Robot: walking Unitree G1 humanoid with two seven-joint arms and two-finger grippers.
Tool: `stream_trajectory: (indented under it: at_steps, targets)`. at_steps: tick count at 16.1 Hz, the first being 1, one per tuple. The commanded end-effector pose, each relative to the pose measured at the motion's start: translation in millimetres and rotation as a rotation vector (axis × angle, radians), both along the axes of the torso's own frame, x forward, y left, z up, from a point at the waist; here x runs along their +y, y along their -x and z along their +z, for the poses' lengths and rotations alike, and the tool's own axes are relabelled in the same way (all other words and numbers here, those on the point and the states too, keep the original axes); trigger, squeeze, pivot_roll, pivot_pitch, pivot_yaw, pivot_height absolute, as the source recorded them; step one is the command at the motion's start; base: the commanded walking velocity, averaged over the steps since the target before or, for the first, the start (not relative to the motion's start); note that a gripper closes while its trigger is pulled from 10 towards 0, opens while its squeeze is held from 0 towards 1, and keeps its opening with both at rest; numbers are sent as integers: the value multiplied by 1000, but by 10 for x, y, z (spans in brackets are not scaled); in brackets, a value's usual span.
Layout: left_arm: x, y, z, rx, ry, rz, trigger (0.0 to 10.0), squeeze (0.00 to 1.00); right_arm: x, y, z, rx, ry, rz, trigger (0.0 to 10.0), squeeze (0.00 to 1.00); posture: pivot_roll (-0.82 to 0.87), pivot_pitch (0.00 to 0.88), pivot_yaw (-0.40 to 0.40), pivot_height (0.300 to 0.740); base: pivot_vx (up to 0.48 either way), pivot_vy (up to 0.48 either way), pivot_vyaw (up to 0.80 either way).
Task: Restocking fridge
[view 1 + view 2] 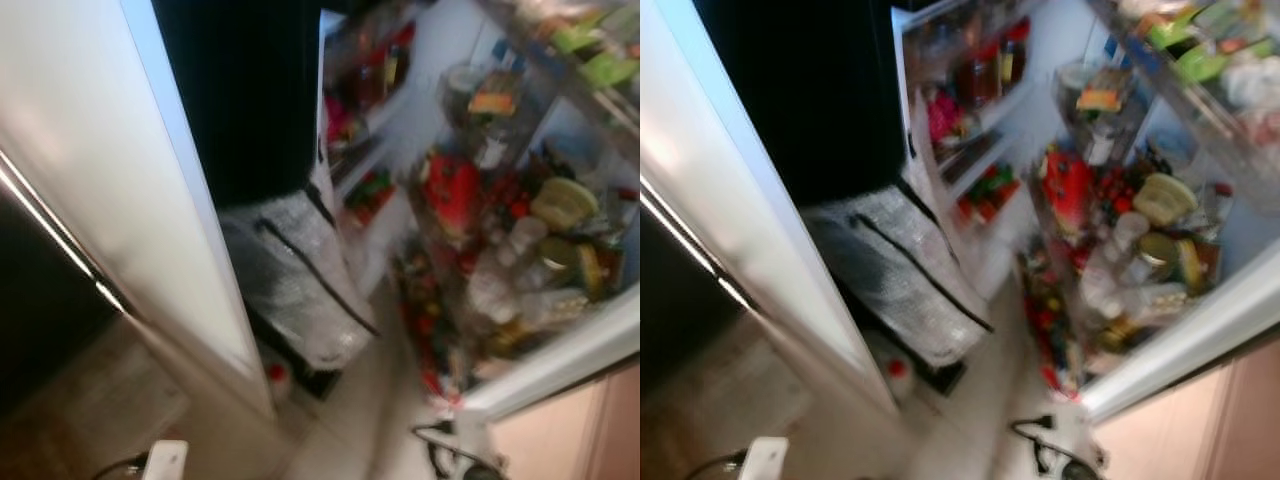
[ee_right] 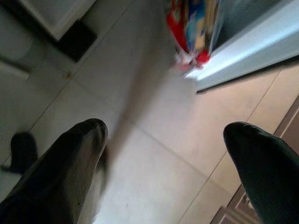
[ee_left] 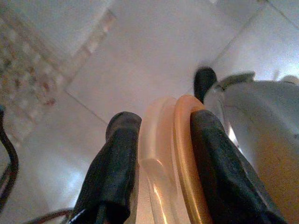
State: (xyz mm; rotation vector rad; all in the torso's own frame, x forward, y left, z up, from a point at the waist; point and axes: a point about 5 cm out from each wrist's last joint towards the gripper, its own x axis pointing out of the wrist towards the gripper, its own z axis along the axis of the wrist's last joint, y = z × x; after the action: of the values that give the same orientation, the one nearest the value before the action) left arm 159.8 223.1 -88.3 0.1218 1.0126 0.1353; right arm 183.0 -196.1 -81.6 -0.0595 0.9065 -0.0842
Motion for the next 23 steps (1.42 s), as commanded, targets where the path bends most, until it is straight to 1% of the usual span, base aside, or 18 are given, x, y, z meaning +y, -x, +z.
stream_trajectory:
  at_steps: [1, 5, 8, 12, 15, 19, 23]
  targets:
    - [-104, 67, -51, 27, 39, -5, 10000, 0, -63, 88, -33, 25, 4, -23, 10000, 0, -64, 153, -33, 740, 0, 0, 0]
    - [-143, 112, -74, 33, 47, 3, 10000, 0, -120, 170, -57, 35, 6, -36, 10000, 0, -72, 168, -36, 740, 0, 0, 0]
    - [-142, 116, -75, 36, 49, -4, 10000, 0, -128, 190, -63, 39, 10, -37, 10000, 0, -86, 165, -30, 740, 0, 0, 0]
    - [-154, -10, -26, -4, 52, -1, 10000, 0, -128, 115, -32, 25, 15, -23, 10000, 0, -73, 154, -27, 740, 0, 0, 0]
    - [-156, -46, -13, -5, 49, -8, 10000, 0, -109, 57, -8, 9, 19, -12, 10000, 0, -84, 147, -25, 740, 0, 0, 602]
    - [-160, -37, -18, 5, 49, -26, 10000, 0, -98, 81, -21, 15, 20, -14, 10000, 0, -91, 146, -17, 740, 0, 0, 736]
    - [-116, -9, -21, 7, 43, -26, 10000, 0, -69, 131, -48, 27, 13, -11, 10000, 0, -78, 133, -17, 740, 0, 0, 0]
